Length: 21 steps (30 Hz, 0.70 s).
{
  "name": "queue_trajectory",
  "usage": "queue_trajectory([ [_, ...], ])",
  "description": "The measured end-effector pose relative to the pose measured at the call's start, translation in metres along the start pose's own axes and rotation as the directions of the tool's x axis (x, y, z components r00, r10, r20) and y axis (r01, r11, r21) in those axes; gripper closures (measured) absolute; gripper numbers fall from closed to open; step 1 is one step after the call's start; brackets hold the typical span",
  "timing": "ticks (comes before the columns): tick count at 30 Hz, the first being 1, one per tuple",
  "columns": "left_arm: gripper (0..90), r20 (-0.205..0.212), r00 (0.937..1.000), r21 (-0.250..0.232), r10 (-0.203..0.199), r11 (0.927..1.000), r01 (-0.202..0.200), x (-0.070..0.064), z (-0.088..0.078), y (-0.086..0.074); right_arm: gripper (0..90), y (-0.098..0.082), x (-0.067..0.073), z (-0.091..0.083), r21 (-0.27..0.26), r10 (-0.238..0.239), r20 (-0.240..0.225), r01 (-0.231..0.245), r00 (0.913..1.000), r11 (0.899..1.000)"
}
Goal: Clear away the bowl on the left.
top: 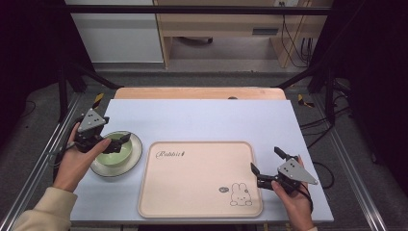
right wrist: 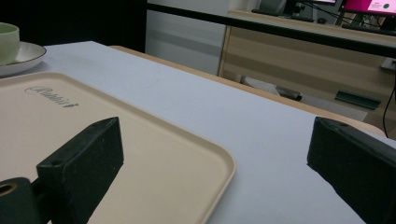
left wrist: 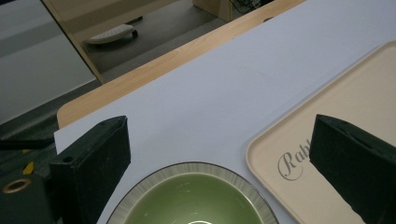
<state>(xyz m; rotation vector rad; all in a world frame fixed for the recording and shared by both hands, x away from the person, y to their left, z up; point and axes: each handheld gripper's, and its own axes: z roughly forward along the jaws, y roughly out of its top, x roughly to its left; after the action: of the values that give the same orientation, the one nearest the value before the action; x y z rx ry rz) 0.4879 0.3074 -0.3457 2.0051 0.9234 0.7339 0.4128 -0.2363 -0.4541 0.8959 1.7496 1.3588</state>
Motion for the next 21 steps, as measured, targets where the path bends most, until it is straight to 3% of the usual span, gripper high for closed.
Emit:
queue_trajectory([
  [7,5.6,-0.033,0.9992,0.050,-0.021,0.9985,0.023,0.011,0.009,-0.006,3.7,0.000,0.001,0.001,0.012,-0.012,0.004,0.012,0.9999,1.000],
  [10,5.6,-0.066,0.9955,0.063,-0.067,0.9955,0.071,0.020,0.013,-0.011,3.7,0.001,0.002,0.003,0.018,-0.026,-0.005,0.027,0.9996,0.999],
  [13,6.0,-0.084,0.9901,0.100,-0.112,0.9877,0.120,0.026,0.016,-0.017,3.7,0.000,0.004,0.003,0.026,-0.034,-0.013,0.035,0.9993,0.999],
  [21,7.4,-0.101,0.9869,0.142,-0.126,0.9800,0.140,0.036,0.024,-0.027,3.6,-0.001,0.001,0.005,0.031,-0.025,-0.013,0.026,0.9996,0.999],
])
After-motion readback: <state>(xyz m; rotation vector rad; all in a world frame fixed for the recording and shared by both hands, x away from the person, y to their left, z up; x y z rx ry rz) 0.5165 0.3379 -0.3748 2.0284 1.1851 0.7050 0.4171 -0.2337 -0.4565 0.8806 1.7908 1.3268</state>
